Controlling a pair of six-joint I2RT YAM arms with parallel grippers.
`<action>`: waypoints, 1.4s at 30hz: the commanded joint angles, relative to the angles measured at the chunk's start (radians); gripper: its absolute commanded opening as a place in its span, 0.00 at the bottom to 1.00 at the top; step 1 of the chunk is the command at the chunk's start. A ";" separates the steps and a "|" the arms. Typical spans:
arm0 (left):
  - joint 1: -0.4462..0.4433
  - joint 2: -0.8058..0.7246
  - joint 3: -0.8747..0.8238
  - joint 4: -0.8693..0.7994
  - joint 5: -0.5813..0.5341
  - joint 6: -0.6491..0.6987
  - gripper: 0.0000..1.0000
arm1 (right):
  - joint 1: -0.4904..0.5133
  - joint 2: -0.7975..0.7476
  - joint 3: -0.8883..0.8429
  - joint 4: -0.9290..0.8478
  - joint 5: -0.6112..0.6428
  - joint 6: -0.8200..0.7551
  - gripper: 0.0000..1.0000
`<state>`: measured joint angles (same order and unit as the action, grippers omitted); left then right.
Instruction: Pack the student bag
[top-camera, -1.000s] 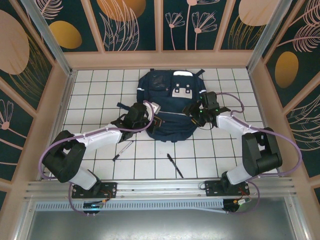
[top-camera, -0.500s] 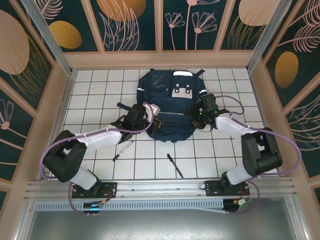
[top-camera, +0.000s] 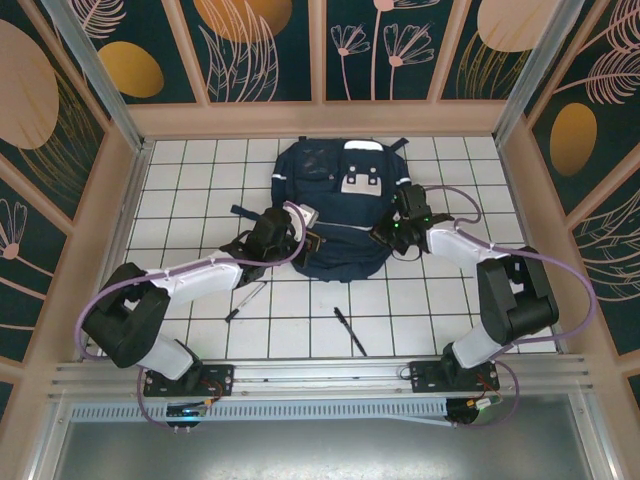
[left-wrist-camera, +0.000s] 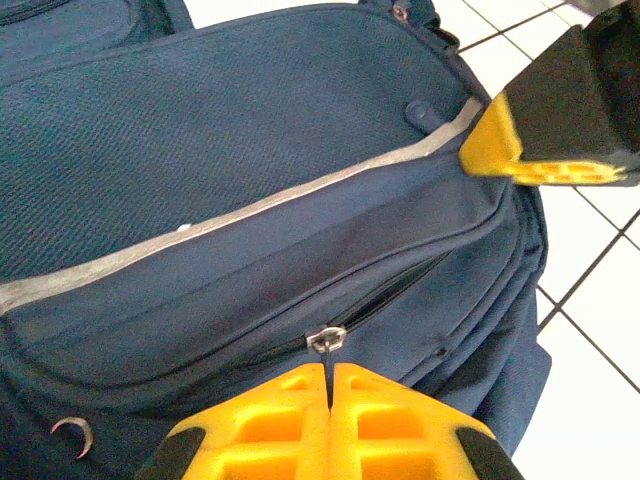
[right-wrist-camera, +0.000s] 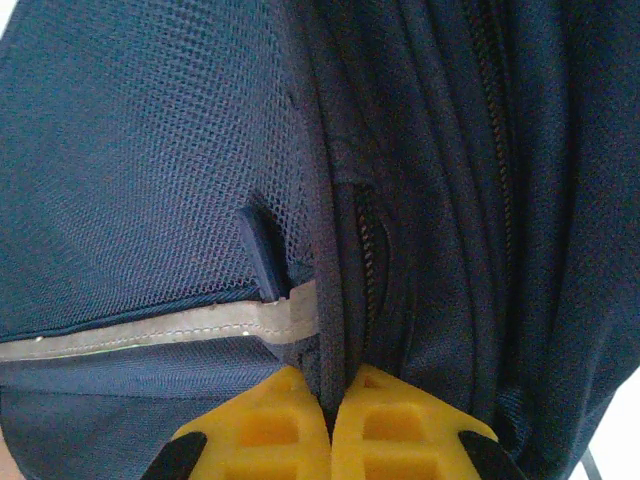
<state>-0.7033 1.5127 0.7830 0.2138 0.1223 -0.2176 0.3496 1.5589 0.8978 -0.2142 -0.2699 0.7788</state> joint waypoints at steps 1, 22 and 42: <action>0.035 -0.020 0.003 -0.078 -0.071 0.028 0.00 | -0.071 0.001 0.030 0.000 0.030 -0.131 0.00; -0.040 0.103 0.131 0.096 0.136 0.023 0.00 | -0.021 -0.128 -0.061 0.103 -0.097 0.253 0.57; 0.180 0.133 0.045 -0.037 -0.115 0.097 0.00 | 0.002 -0.001 0.102 0.022 -0.020 0.026 0.00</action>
<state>-0.5957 1.6302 0.8192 0.2501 0.1009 -0.1390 0.3725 1.5436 0.9676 -0.1806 -0.3050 0.8871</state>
